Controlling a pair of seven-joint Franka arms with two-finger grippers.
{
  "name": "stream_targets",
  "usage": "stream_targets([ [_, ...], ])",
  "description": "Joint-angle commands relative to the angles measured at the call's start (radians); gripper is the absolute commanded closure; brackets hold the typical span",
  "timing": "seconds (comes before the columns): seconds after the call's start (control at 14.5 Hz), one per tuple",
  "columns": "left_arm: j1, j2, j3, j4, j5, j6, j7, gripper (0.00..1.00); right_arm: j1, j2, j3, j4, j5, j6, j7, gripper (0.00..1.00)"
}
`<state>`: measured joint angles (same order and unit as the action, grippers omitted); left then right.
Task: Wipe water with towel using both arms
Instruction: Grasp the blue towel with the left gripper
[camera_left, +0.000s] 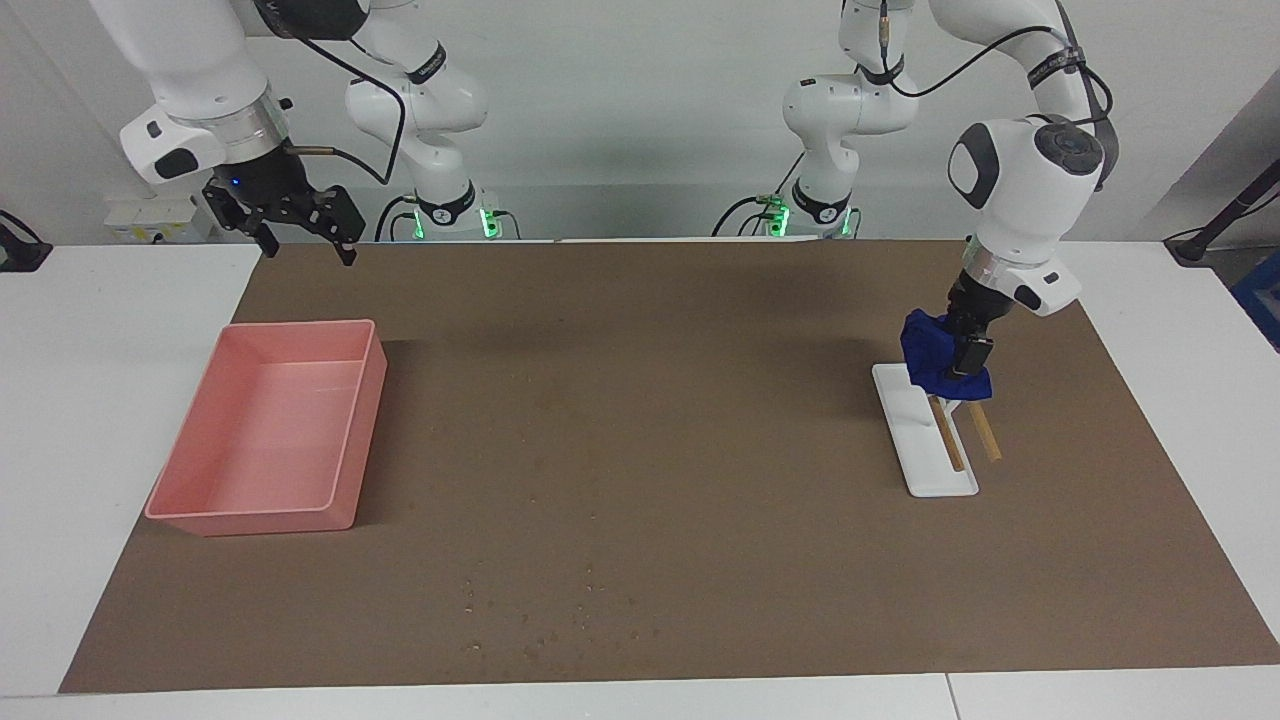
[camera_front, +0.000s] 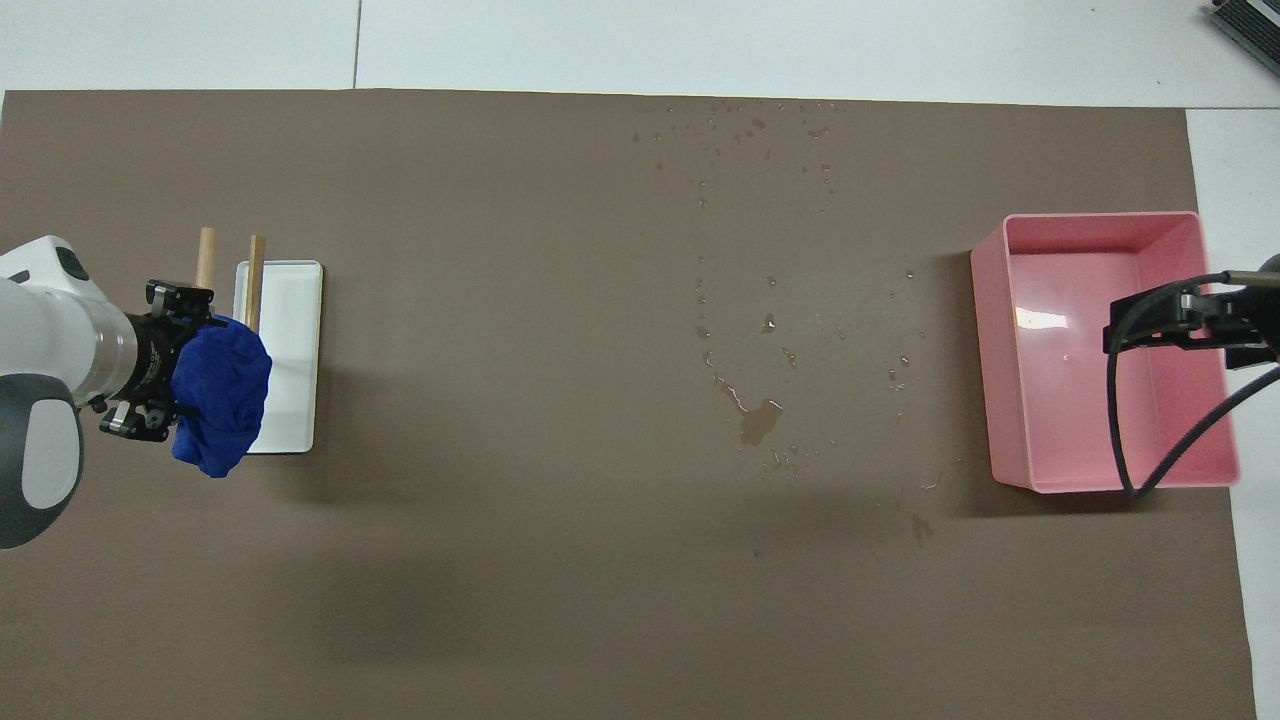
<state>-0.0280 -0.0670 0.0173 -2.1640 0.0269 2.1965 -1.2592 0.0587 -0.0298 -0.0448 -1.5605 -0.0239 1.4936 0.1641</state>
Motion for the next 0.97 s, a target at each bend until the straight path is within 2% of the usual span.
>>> stream_targets([
  [0.0,0.011,-0.011,-0.003,-0.043,0.019,0.052,-0.020,0.00,-0.005,-0.028,0.005,-0.038,0.002,0.019,-0.003,0.00],
  [0.07,0.010,-0.004,-0.003,-0.039,0.019,0.051,-0.022,0.02,-0.007,-0.028,0.005,-0.038,0.002,0.019,-0.003,0.00],
  [0.14,0.008,-0.002,-0.003,-0.037,0.019,0.048,-0.023,0.14,-0.007,-0.028,0.005,-0.038,0.002,0.020,-0.003,0.00],
  [0.21,0.008,-0.004,-0.003,-0.037,0.019,0.048,-0.022,0.37,-0.005,-0.028,0.005,-0.038,0.002,0.019,-0.003,0.00],
  [0.28,0.005,-0.004,-0.003,-0.037,0.021,0.042,-0.016,0.66,-0.005,-0.030,0.005,-0.038,0.002,0.016,-0.003,0.00],
  [0.35,0.000,-0.002,-0.002,-0.034,0.022,0.036,-0.011,0.86,-0.007,-0.030,0.005,-0.038,0.002,0.019,-0.005,0.00],
  [0.41,-0.004,-0.002,-0.003,-0.030,0.024,0.031,-0.009,1.00,-0.007,-0.028,0.006,-0.038,0.002,0.019,-0.005,0.00],
  [0.55,-0.009,0.003,-0.005,0.004,0.028,-0.022,0.010,1.00,0.000,-0.030,0.006,-0.038,0.002,0.022,-0.005,0.00],
  [0.9,-0.061,0.052,-0.010,0.231,0.010,-0.308,0.030,1.00,0.003,-0.030,0.006,-0.038,0.002,0.022,-0.020,0.00],
])
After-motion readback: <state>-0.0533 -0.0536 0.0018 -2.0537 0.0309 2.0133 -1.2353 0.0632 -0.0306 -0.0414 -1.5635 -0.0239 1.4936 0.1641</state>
